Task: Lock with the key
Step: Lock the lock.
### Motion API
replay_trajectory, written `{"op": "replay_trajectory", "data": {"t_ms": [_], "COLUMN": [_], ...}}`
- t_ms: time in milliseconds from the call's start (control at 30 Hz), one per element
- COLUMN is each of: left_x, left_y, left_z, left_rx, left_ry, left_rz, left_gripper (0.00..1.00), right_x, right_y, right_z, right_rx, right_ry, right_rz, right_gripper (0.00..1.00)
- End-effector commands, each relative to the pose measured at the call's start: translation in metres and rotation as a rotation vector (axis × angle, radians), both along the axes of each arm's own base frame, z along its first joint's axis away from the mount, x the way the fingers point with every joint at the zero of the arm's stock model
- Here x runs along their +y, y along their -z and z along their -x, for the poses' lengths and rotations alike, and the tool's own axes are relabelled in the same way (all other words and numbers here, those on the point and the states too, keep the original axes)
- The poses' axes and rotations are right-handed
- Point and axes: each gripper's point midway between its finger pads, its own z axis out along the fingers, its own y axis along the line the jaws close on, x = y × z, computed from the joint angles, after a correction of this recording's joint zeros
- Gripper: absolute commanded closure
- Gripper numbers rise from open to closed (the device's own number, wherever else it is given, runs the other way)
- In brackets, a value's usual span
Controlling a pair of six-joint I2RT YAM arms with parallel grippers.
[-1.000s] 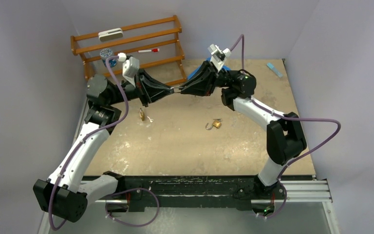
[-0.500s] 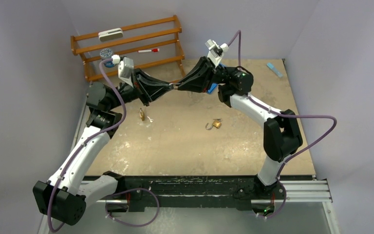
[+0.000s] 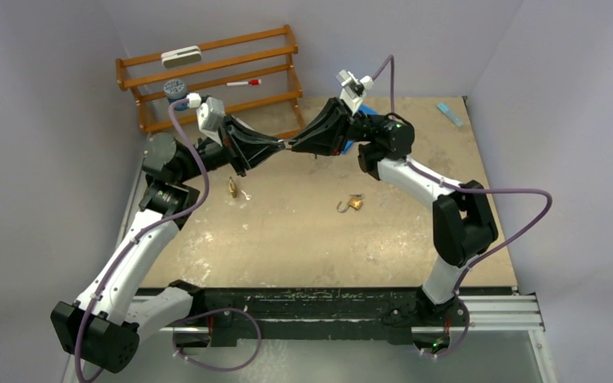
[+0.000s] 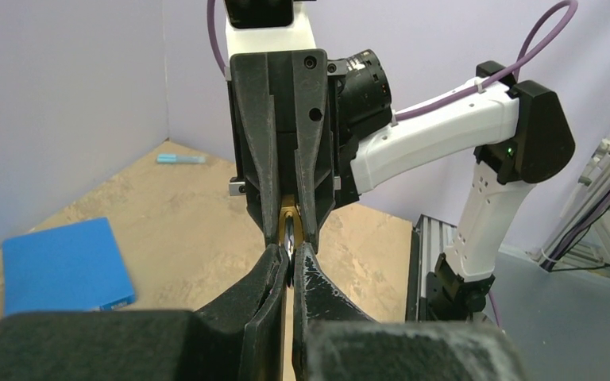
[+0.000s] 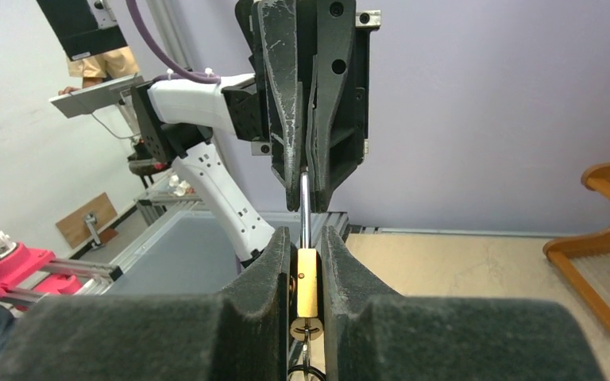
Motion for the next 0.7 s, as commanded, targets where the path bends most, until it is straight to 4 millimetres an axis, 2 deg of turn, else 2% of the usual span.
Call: {"op": "replay_trajectory", "data": {"t_ms": [0,167,400,667], "left_x": [-0.011,-0.009,0.003,0.005], "left_y": [0.016,0.009,-0.002,-0.008], "left_z": [0.003,0.008,0.004,0.002], "left_rx": [0.018,-0.017,-0.056,-0.067], "left_ry": [0.038,0.041,-0.023,-0.028], "left_rz": [-0.070,-0.070,-0.066,-0.049], "left_gripper": [1.00,1.00,1.00,1.00], "right_x": [-0.009,-0.019,-0.028,-0.025], "right_y": [-0.034,-0.029,-0.021,-0.018], "right_z": [0.050,0.048,0.040,0.031], "right_rx": [-0.131,-0.119,-0.103,-0.114], "right_ry": [-0.054,-0.022,0.026,0.092], "right_rz": [-0.150,-0.140,-0.128,-0.095], "right_gripper": [1.00,1.00,1.00,1.00]}}
